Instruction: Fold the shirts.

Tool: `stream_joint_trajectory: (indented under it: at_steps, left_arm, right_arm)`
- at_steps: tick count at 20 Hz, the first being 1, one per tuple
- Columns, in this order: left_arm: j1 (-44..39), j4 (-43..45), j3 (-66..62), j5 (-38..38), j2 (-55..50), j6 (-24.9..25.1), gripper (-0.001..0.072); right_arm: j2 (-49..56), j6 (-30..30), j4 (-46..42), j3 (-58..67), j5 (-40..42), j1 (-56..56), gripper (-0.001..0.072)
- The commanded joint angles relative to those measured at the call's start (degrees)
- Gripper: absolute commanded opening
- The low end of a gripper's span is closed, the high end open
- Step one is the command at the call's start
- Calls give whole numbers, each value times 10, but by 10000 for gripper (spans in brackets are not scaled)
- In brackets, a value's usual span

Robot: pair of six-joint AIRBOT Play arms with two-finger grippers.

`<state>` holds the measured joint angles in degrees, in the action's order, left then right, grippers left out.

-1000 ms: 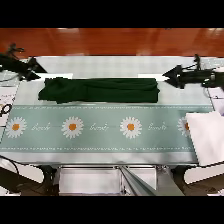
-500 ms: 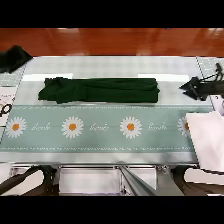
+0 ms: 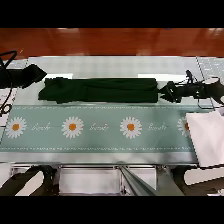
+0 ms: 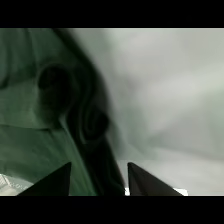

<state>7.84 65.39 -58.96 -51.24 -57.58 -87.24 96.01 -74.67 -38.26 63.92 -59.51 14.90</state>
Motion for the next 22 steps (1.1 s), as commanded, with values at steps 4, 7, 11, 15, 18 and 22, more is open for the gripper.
stream_joint_trajectory:
  at_steps: [4, 7, 11, 15, 18, 22]
  left_arm:
    - [-2, 0, 7, 3, 4, 0, 508]
    - [-2, 0, 7, 3, 4, 0, 508]
    - [-3, 0, 7, 2, 4, 0, 507]
    - [-48, -4, 7, 4, 0, 16, 182]
    - [-122, -14, 5, 56, -39, 36, 20]
    - [-243, -41, -65, 63, -171, 36, 20]
  right_arm:
    - [84, -46, 19, 81, 10, -65, 417]
    - [100, -56, 19, 116, 22, -84, 318]
    - [94, -32, 10, 172, -28, -89, 22]
    - [-8, -61, -146, 176, -82, -87, 22]
    - [-111, -83, -193, 152, -89, -90, 22]
    - [-242, -83, -193, 92, -92, -90, 22]
